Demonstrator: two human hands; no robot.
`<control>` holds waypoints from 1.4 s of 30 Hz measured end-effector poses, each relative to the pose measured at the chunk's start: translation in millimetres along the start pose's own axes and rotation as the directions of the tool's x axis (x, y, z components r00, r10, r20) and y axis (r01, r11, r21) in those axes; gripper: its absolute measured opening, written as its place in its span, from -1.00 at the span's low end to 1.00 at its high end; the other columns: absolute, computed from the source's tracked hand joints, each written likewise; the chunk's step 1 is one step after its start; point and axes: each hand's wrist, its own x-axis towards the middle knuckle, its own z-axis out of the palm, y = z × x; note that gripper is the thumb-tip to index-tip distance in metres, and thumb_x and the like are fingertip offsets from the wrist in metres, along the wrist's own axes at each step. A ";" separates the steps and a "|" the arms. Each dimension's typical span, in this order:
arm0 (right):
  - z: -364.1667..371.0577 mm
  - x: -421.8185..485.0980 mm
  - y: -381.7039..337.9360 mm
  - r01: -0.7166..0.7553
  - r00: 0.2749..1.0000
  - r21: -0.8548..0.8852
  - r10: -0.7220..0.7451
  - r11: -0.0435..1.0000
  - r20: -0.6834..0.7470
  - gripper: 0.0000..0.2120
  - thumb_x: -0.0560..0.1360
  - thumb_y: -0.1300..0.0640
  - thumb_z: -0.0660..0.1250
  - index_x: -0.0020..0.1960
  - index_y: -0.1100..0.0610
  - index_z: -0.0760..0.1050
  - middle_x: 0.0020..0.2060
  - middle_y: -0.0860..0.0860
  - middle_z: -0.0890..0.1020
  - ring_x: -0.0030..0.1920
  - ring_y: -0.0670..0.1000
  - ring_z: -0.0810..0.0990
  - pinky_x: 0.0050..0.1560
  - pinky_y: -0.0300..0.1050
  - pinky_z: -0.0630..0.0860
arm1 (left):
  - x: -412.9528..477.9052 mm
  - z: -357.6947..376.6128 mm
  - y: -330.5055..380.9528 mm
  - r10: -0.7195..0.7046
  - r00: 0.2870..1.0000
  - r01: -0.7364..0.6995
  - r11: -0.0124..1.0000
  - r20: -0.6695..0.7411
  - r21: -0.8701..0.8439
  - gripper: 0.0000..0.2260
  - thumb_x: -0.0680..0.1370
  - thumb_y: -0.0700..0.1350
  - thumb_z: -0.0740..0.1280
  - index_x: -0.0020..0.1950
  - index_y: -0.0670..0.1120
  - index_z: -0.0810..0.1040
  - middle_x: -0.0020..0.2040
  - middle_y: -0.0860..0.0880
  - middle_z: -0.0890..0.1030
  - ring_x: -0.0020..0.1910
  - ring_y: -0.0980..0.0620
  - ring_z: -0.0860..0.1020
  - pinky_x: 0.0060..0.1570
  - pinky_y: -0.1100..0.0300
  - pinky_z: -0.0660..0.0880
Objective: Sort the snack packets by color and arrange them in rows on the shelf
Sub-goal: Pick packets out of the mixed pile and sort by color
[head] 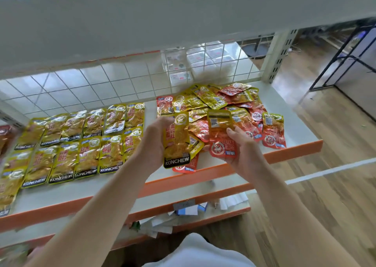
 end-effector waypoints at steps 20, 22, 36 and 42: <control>55.4 -3.2 25.4 0.053 0.991 -0.237 -0.022 0.970 0.132 -0.84 0.31 0.09 0.46 -0.15 0.14 0.66 -0.48 0.00 0.57 -0.55 -0.09 0.43 -0.45 -0.24 0.42 | -46.7 -92.2 -19.6 0.293 0.935 -0.311 0.948 -0.198 -0.065 -0.74 0.55 -0.46 0.26 0.09 -0.16 0.58 -0.14 -0.07 0.72 -0.16 0.02 0.70 -0.22 0.14 0.65; 59.5 -4.5 28.9 0.018 0.989 -0.230 0.016 0.973 0.145 -0.82 0.35 0.11 0.40 -0.09 0.17 0.63 -0.54 -0.08 0.49 -0.59 -0.15 0.25 -0.57 -0.34 0.24 | -49.9 -100.5 -22.3 0.300 0.927 -0.313 0.950 -0.226 -0.023 -0.74 0.55 -0.45 0.29 0.10 -0.15 0.60 -0.10 -0.09 0.71 -0.14 0.01 0.68 -0.21 0.15 0.63; 96.8 3.9 68.3 0.092 0.977 -0.345 -0.018 0.934 0.211 -0.81 0.33 0.06 0.47 -0.08 0.07 0.71 -0.11 0.05 0.75 -0.08 0.01 0.72 0.00 -0.05 0.65 | -85.8 -137.5 -41.7 0.309 0.855 -0.277 0.951 -0.417 0.137 -0.77 0.54 -0.36 0.37 0.17 -0.17 0.60 0.04 -0.12 0.71 0.06 -0.13 0.68 0.01 -0.06 0.64; 125.4 1.2 89.3 0.088 0.977 -0.365 -0.010 0.927 0.211 -0.73 0.35 0.11 0.46 0.03 0.13 0.64 -0.08 0.04 0.74 -0.07 0.04 0.73 -0.12 -0.15 0.65 | -95.9 -162.5 -38.3 0.305 0.816 -0.288 0.951 -0.491 0.112 -0.79 0.54 -0.33 0.39 0.11 -0.08 0.61 0.00 -0.13 0.72 0.05 -0.15 0.69 0.06 -0.08 0.61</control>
